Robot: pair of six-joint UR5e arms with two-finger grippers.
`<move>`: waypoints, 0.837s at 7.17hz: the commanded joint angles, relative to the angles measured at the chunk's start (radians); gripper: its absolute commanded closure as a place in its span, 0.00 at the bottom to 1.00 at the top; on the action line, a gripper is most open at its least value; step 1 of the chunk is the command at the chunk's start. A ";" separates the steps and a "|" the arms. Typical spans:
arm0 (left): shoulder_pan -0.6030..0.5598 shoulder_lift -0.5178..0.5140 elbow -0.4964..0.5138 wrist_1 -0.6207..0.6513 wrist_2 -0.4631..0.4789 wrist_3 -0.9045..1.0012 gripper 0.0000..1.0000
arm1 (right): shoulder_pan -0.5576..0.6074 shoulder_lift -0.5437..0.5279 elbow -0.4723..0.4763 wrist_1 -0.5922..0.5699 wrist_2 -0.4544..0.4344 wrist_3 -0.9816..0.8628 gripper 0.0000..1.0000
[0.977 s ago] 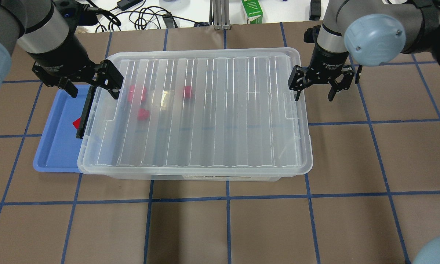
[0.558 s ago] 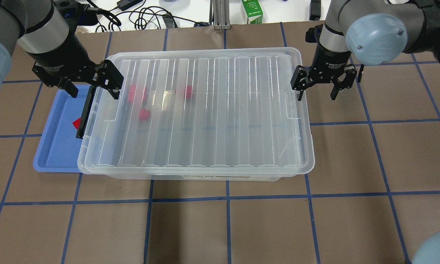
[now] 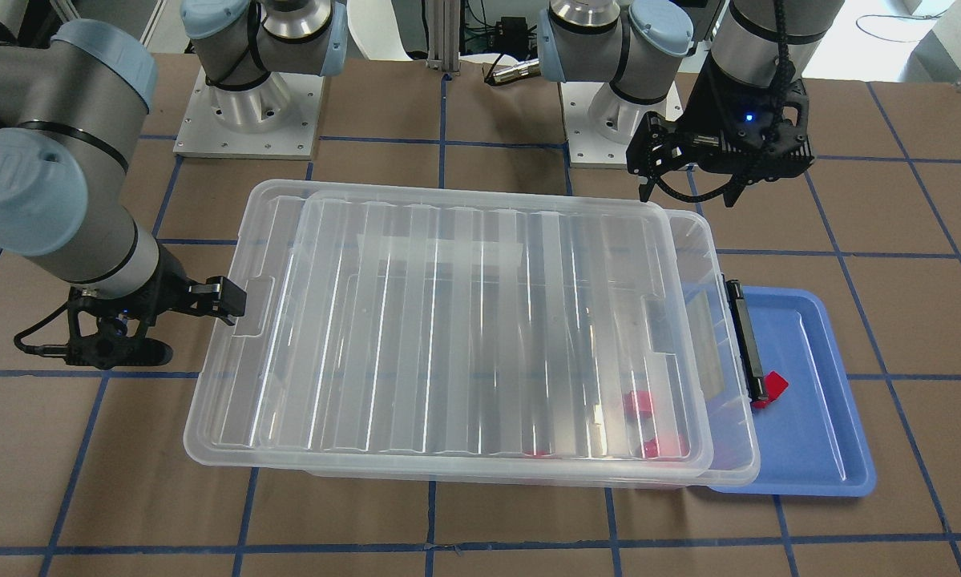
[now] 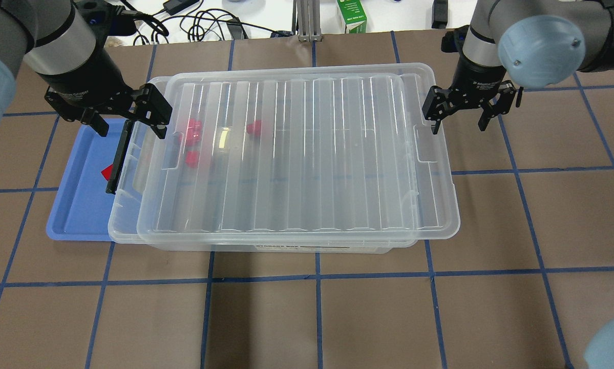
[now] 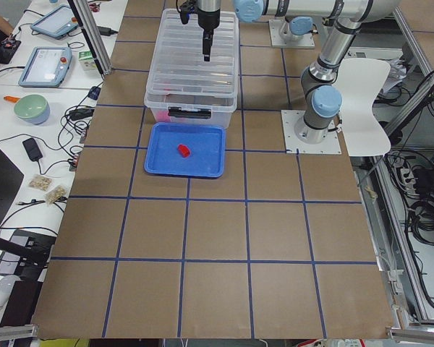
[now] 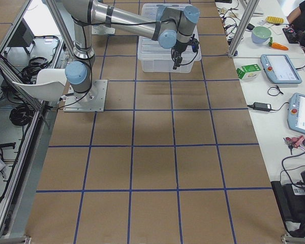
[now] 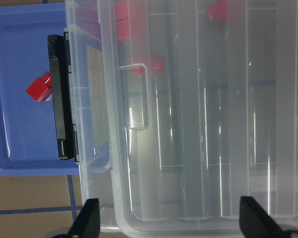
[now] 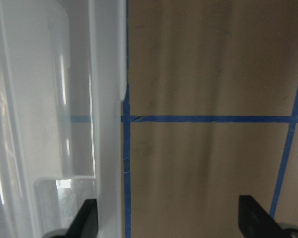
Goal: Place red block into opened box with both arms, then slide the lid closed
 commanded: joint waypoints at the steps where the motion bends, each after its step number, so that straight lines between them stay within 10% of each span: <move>1: 0.001 0.000 0.000 0.000 0.000 0.000 0.00 | -0.051 -0.002 0.001 -0.005 -0.011 -0.068 0.00; 6: 0.001 0.000 0.000 0.000 0.000 0.000 0.00 | -0.143 -0.004 -0.002 -0.004 -0.013 -0.190 0.00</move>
